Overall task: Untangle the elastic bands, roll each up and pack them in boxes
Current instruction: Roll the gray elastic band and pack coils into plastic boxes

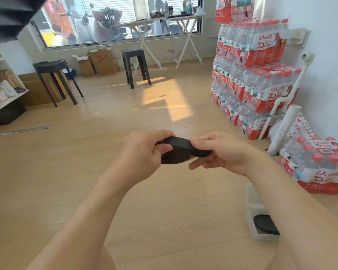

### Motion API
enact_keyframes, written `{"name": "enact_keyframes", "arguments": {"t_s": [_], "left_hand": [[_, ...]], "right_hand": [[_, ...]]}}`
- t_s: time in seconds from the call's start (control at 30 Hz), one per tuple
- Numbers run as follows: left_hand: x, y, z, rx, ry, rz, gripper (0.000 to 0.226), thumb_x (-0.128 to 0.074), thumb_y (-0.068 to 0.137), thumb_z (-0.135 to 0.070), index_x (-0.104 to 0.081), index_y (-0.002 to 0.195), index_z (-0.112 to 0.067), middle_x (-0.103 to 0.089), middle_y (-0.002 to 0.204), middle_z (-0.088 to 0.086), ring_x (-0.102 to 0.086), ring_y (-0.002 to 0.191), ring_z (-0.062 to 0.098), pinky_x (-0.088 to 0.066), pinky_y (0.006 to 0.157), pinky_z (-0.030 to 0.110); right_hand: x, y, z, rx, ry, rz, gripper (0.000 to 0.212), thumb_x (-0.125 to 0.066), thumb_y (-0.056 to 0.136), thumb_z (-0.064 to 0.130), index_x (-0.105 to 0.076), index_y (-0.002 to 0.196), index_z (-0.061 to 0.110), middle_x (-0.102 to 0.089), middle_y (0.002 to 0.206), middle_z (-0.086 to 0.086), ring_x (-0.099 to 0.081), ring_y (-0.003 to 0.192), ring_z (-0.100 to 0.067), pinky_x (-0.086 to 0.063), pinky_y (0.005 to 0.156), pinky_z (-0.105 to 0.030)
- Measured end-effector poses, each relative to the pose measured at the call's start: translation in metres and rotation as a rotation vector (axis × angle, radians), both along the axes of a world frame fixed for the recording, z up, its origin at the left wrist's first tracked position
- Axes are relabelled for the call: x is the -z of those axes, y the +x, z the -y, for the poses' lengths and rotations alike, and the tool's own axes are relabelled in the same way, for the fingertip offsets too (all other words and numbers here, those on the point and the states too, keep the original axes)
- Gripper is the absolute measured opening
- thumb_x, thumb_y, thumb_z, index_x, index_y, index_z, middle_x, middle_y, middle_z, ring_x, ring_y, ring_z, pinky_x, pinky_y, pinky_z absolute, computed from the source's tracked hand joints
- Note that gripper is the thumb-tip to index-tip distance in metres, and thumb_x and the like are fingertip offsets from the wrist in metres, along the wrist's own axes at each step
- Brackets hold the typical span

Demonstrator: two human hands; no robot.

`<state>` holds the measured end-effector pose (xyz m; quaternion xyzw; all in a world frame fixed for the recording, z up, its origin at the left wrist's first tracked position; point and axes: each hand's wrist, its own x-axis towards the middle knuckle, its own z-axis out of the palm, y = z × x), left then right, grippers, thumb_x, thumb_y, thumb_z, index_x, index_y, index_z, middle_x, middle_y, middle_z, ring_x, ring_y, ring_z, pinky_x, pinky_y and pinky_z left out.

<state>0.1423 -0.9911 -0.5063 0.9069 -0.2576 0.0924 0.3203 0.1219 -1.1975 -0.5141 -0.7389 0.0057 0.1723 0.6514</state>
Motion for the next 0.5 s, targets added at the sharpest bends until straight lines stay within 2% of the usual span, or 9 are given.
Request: {"name": "enact_keyframes", "arguments": {"t_s": [0.1, 0.17, 0.23, 0.27, 0.37, 0.5], "left_hand": [[-0.0018, 0.0027, -0.0020, -0.030, -0.083, -0.035, 0.026, -0.059, 0.090, -0.009, -0.069, 0.100, -0.030, -0.061, 0.076, -0.019, -0.057, 0.074, 0.005, -0.046, 0.067, 0.019], [-0.0024, 0.0047, -0.0034, -0.022, -0.178, -0.096, 0.029, -0.059, 0.090, -0.006, -0.069, 0.096, -0.032, -0.066, 0.079, -0.009, -0.062, 0.080, 0.020, -0.055, 0.072, 0.033], [-0.0032, 0.0044, -0.0025, -0.004, -0.236, -0.144, 0.035, -0.058, 0.090, -0.006, -0.066, 0.089, -0.039, -0.069, 0.086, 0.002, -0.064, 0.085, 0.027, -0.057, 0.073, 0.044], [-0.0036, 0.0039, -0.0015, 0.004, -0.257, -0.168, 0.036, -0.057, 0.091, -0.006, -0.064, 0.087, -0.041, -0.070, 0.089, 0.006, -0.065, 0.084, 0.028, -0.058, 0.071, 0.044], [-0.0021, 0.0039, 0.0006, 0.015, -0.378, -0.274, 0.032, -0.056, 0.093, -0.005, -0.063, 0.092, -0.036, -0.070, 0.095, 0.007, -0.068, 0.082, 0.022, -0.059, 0.059, 0.031], [0.0023, 0.0082, 0.0004, 0.005, -0.457, -0.347, 0.025, -0.056, 0.092, -0.006, -0.064, 0.102, -0.027, -0.070, 0.100, 0.006, -0.068, 0.085, 0.020, -0.059, 0.058, 0.032]], "right_hand": [[0.0022, 0.0014, 0.0007, 0.146, 0.065, 0.037, 0.021, -0.069, 0.084, 0.021, -0.072, 0.099, 0.006, -0.073, 0.083, -0.003, -0.069, 0.068, -0.014, -0.049, 0.061, -0.020], [0.0022, 0.0022, 0.0013, 0.193, 0.109, 0.044, 0.017, -0.074, 0.078, 0.018, -0.072, 0.091, 0.007, -0.071, 0.075, 0.000, -0.067, 0.062, -0.012, -0.050, 0.057, -0.018], [0.0020, 0.0033, 0.0013, 0.216, 0.178, 0.002, 0.015, -0.075, 0.074, 0.018, -0.071, 0.084, 0.008, -0.068, 0.069, -0.002, -0.062, 0.056, -0.011, -0.047, 0.049, -0.016], [0.0023, 0.0041, 0.0010, 0.227, 0.221, -0.023, 0.012, -0.074, 0.076, 0.017, -0.071, 0.083, 0.008, -0.066, 0.068, -0.002, -0.060, 0.053, -0.010, -0.045, 0.047, -0.016], [0.0045, 0.0049, 0.0001, 0.248, 0.326, -0.078, 0.006, -0.068, 0.083, 0.012, -0.069, 0.087, 0.007, -0.065, 0.069, -0.004, -0.058, 0.052, -0.010, -0.041, 0.047, -0.015], [0.0071, 0.0050, -0.0007, 0.275, 0.293, -0.059, 0.004, -0.070, 0.082, 0.014, -0.067, 0.085, 0.013, -0.068, 0.072, -0.001, -0.061, 0.054, -0.010, -0.031, 0.051, -0.018]]}}
